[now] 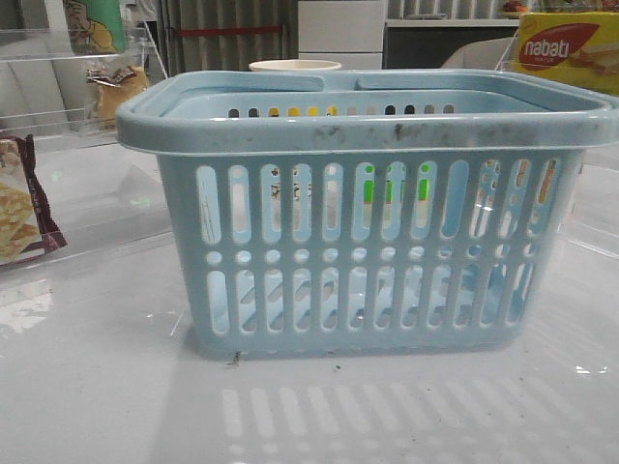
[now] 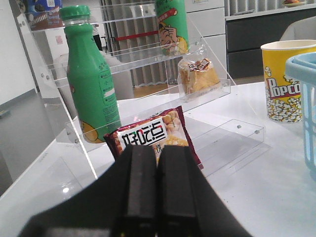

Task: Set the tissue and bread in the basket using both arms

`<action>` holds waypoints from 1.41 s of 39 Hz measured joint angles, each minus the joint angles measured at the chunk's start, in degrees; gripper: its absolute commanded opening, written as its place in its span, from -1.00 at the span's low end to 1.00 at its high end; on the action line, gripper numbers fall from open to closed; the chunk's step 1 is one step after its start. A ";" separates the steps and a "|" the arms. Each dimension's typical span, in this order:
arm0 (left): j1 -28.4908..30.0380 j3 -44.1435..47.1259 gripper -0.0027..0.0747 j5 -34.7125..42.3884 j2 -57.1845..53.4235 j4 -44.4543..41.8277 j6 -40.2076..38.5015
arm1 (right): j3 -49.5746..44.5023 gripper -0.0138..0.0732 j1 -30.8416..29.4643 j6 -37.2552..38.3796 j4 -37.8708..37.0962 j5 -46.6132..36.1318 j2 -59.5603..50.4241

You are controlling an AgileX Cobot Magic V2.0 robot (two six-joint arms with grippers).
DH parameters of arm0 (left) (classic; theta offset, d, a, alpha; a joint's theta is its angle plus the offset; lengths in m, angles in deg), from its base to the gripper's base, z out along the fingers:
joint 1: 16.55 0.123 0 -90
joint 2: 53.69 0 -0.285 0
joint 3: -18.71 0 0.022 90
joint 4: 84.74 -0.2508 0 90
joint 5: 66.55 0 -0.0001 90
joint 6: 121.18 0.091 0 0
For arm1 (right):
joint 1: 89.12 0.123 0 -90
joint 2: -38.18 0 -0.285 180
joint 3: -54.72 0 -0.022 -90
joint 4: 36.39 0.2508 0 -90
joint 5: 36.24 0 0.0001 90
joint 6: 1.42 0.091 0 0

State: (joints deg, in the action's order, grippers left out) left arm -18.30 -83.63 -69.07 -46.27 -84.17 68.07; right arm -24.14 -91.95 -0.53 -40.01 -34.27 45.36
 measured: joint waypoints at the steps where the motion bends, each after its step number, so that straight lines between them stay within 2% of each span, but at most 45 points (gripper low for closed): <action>1: 0.00 0.00 -0.70 0.00 0.00 0.00 0.00 | 0.00 -0.55 0.00 0.00 0.00 0.00 0.00; 34: 0.00 0.00 -0.70 0.13 0.00 0.00 0.00 | 0.00 -0.55 0.00 0.00 0.00 -0.74 0.00; 41: 0.00 -0.23 -0.70 6.42 0.00 0.00 0.00 | 0.13 -0.55 0.00 0.00 0.00 -3.72 0.00; 48: 0.00 -5.85 -0.70 6.34 0.00 0.00 0.00 | 7.70 -0.55 0.00 0.00 0.00 0.96 0.00; 55: 0.00 -18.37 -0.70 -0.01 1.87 0.00 0.00 | 19.77 -0.55 0.00 0.00 0.00 8.24 0.86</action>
State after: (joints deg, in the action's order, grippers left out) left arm -18.30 -102.00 -69.07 -44.40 -84.17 68.07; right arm -4.37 -91.95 -0.53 -40.01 -26.03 46.23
